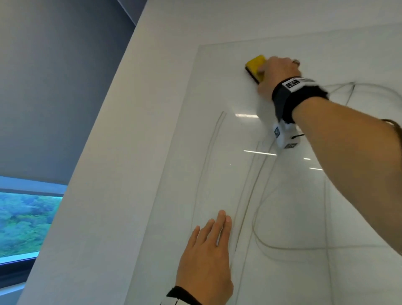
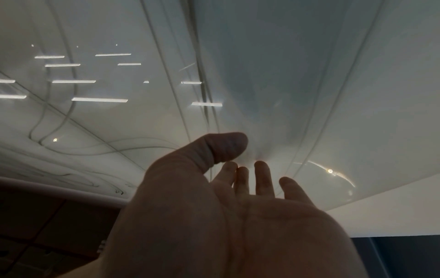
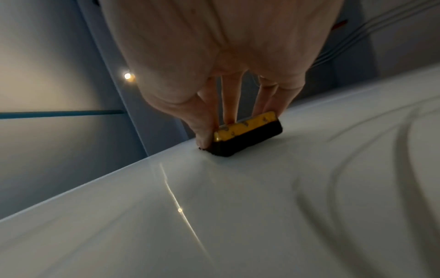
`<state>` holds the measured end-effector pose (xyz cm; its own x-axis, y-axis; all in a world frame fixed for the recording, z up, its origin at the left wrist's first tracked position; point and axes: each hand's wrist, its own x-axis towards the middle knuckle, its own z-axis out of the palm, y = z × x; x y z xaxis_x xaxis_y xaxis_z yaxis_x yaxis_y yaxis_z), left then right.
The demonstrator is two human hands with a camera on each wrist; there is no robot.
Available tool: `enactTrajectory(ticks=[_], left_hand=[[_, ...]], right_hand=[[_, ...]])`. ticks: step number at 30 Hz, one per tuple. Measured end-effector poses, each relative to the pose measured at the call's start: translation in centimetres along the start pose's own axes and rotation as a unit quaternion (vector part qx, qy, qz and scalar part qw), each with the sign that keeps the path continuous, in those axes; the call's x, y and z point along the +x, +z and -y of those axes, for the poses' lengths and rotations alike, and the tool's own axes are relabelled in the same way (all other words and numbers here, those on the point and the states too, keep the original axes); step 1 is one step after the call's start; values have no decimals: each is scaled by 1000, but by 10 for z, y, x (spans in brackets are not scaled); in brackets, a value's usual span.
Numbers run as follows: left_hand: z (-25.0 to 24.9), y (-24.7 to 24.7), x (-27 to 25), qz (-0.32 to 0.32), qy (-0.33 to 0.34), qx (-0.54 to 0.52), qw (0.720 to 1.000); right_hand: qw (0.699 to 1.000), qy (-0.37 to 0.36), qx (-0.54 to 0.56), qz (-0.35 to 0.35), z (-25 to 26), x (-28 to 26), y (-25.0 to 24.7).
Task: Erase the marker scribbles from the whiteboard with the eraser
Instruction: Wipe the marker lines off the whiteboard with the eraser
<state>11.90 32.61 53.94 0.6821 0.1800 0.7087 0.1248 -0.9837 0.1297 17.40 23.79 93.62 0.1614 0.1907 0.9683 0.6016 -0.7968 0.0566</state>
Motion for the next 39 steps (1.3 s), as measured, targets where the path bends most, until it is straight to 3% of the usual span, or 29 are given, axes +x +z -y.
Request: enactTrajectory(ticks=[2,8,10,14,16,18,21,23,25,28,30,32,36,39], left_hand=[[6,10,1,-17,-7,-4,1000],[-6,2,-5,-47,-9,-16,999],[-8,1,-4,-62,-13,-12,998],[-3,6,-5,-61,-16,-5,998],[0,7,-3,-67,-9,-1,998],[0,6,-4,-61,-10,1,998],[-2,3,-5,-56,-20,13,998],[-5,4,-4,-53,-19,17,998],[-6,6,-3,-55,-21,19,998],[-6,13,0,-62,-17,18,998],[-5,15,1,-72,-15,16,997],[-6,16,1,-64,-19,6,998],[-18,5,5,-79,-35,-14,996],[-25,-6,7,-85,-49,-24,995]], right_hand=[[1000,-5,-12,-12,5,-2,7],[968,-219,-54,112,38,-73,55],[977,-183,-51,96,16,-58,39],[999,18,-23,-19,-65,-15,-6],[997,56,-19,-39,-86,-16,-10],[999,32,-20,-29,-74,-34,2],[991,-111,-56,41,-51,-80,14],[979,-176,-80,66,-69,-91,8],[987,-130,-83,47,-100,-74,-11],[997,17,-69,-16,-154,-45,-46],[997,50,-60,-20,-161,-37,-48],[997,17,-72,18,-137,-52,-31],[987,-133,-69,58,-84,-113,2],[977,-186,-46,90,-93,-115,2]])
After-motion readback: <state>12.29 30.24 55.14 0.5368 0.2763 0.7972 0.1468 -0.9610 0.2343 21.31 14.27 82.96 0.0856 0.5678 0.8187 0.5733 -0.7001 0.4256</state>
